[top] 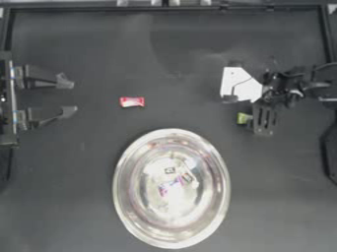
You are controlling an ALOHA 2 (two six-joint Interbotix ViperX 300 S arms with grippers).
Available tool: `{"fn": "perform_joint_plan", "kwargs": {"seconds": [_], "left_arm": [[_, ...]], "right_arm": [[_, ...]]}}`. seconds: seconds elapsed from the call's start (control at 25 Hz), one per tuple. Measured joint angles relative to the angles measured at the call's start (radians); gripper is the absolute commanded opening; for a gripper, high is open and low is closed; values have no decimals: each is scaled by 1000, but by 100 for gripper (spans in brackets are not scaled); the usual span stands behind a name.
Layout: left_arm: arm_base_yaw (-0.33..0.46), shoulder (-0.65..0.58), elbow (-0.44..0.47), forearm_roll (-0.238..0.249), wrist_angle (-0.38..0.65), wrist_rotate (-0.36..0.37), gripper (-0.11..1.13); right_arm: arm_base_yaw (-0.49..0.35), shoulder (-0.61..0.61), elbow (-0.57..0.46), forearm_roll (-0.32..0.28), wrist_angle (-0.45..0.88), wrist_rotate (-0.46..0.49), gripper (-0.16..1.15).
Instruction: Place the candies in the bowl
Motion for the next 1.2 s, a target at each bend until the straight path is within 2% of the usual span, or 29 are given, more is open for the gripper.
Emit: {"fn": "perform_joint_plan", "kwargs": {"seconds": [0.2, 0.36, 0.4, 0.6, 0.68, 1.0, 1.2], "left_arm": [[2, 0, 0, -2, 0, 0, 85], [2, 0, 0, -2, 0, 0, 85], [0, 0, 0, -2, 0, 0, 85], [2, 0, 0, -3, 2, 0, 85], [0, 0, 0, -6, 2, 0, 85], [2, -2, 0, -8, 6, 0, 85], [2, -2, 0, -11, 14, 0, 85]], "right_arm": [[8, 18, 0, 0, -6, 15, 94], [8, 29, 0, -2, -9, 15, 83], [8, 31, 0, -2, -9, 18, 78], [15, 34, -2, -2, -5, 15, 33], [11, 34, -2, 3, -3, 23, 21], [9, -3, 0, 18, 9, 21, 20], [9, -153, -5, 29, 23, 18, 20]]}}
